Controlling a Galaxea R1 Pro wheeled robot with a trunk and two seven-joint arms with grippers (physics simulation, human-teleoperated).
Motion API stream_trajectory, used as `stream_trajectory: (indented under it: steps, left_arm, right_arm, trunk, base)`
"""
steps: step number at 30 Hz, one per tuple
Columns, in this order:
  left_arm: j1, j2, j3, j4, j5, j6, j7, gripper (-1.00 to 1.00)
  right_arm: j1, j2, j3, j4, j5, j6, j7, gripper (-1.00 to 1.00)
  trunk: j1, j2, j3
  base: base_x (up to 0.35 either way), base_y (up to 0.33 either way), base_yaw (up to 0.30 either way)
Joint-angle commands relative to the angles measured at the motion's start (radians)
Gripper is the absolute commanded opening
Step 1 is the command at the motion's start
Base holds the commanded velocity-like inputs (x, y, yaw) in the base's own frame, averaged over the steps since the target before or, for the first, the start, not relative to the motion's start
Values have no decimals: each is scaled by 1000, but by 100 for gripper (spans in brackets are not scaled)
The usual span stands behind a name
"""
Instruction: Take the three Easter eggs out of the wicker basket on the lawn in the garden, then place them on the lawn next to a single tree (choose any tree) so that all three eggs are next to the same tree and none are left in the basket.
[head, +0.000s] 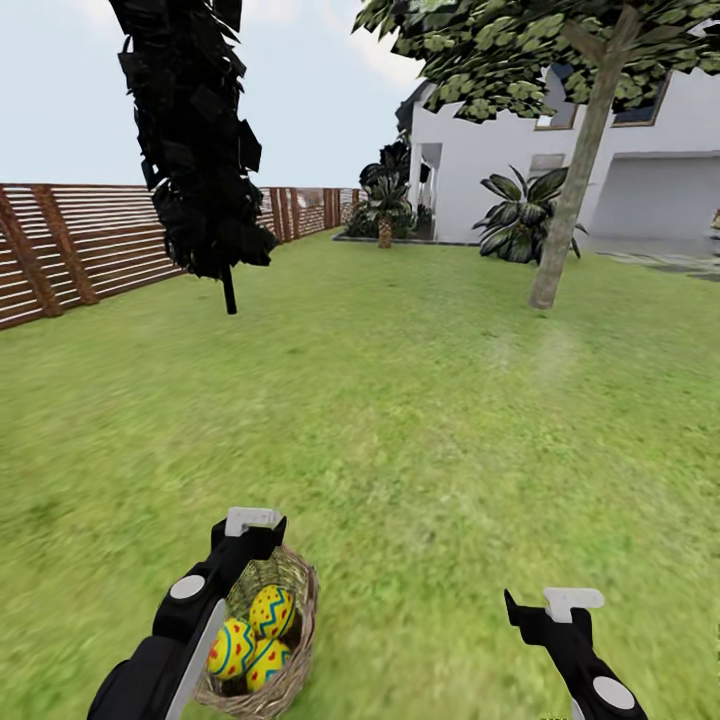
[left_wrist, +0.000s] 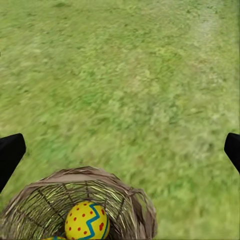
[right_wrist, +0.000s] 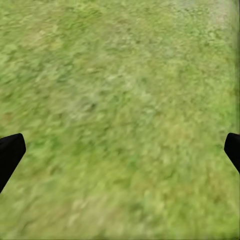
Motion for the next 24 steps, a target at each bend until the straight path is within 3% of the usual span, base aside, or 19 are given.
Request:
stream_trajectory:
  steps: [1,9,14,18,21,24]
  left_arm:
    - [0,7,0,-2,4,5,1,100]
    - [0,37,0,-1,5,6,0,100]
    - [0,40,-3,2,10,6,-2,100]
    - [0,45,-2,2,4,7,0,100]
    - [8,72,-2,2,3,9,4,100]
    - [25,114,8,2,6,14,6,100]
  right_arm:
    - [0,0,0,-2,3,6,0,100]
    - [-1,1,1,-2,3,6,-1,100]
    - [-1,2,1,-2,3,6,-1,100]
    - [-1,3,3,-2,3,6,-2,100]
    - [-1,5,7,-4,11,6,-6,100]
    - [-1,24,27,-14,16,8,-7,100]
  trunk:
    - [-4,7,3]
    - [-34,63,35]
    - [-54,98,54]
    - [-54,98,57]
    - [-54,98,59]
    - [-54,98,59]
  base:
    - [114,316,-267]
    - [94,316,-267]
    - [8,316,-267]
    - [-32,282,-266]
    - [-8,86,-161]
    - [-1,15,-31]
